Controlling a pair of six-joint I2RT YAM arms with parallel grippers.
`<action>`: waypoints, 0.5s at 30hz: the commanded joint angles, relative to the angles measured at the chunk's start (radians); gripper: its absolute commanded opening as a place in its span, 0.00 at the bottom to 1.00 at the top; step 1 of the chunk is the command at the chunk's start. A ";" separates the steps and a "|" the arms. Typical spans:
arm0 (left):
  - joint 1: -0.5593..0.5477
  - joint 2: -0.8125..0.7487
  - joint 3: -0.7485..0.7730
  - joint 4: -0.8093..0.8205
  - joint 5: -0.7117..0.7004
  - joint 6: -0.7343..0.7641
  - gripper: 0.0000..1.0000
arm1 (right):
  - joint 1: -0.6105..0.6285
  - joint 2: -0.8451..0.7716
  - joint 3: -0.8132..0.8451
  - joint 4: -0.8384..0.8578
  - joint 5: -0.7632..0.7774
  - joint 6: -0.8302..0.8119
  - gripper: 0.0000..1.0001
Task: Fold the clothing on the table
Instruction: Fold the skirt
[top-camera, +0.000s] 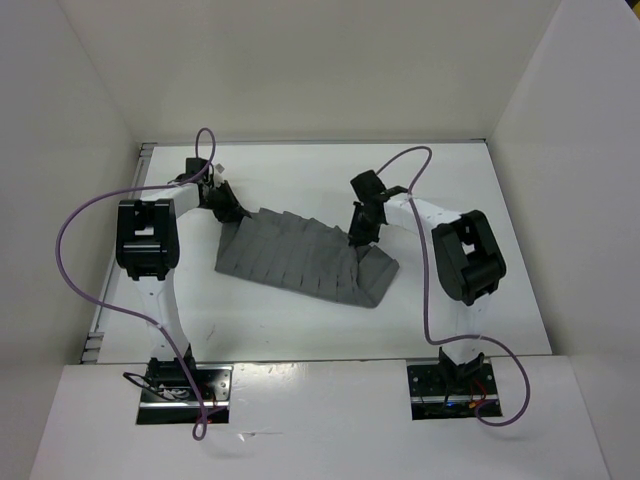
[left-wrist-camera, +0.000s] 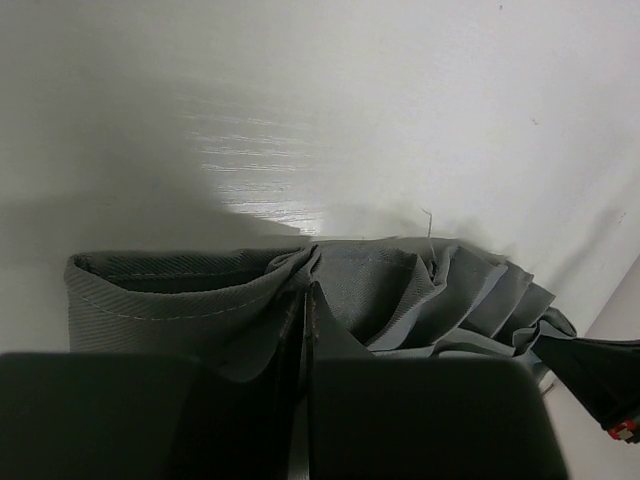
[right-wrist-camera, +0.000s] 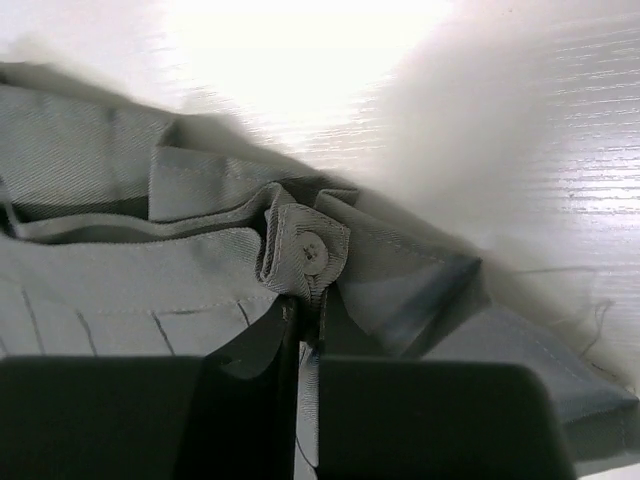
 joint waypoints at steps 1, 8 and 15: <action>0.003 -0.035 -0.012 -0.018 -0.032 0.037 0.09 | -0.005 -0.109 -0.009 0.065 0.004 0.012 0.00; 0.003 -0.035 -0.012 -0.027 -0.064 0.037 0.06 | -0.005 -0.255 -0.058 -0.025 0.055 0.060 0.00; 0.003 -0.026 -0.012 -0.027 -0.064 0.037 0.06 | -0.005 -0.321 -0.139 -0.071 0.073 0.118 0.00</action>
